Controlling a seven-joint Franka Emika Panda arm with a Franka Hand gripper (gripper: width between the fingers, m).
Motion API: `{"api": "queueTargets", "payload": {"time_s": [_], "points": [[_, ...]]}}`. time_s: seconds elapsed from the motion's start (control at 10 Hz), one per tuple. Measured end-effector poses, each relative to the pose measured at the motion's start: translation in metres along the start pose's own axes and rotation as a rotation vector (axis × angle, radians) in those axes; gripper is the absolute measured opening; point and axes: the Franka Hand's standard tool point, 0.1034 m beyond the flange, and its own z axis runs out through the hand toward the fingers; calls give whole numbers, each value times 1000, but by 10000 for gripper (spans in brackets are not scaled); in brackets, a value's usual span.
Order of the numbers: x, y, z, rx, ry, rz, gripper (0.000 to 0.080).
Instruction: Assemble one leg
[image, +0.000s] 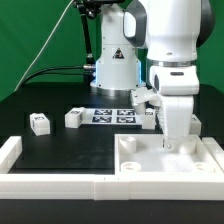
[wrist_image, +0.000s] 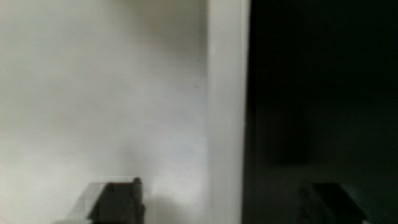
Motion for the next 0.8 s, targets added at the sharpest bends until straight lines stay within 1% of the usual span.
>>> {"api": "queueTargets", "payload": {"time_s": [0.1,0.2,0.3,0.6,0.8], "points": [[0,0,0,0,0,0,576],[0,0,0,0,0,0,576],[0,0,0,0,0,0,634],[0,-1,-1,-2,0,13,649],[4,-13,-18,-19,-3,77,649]]}}
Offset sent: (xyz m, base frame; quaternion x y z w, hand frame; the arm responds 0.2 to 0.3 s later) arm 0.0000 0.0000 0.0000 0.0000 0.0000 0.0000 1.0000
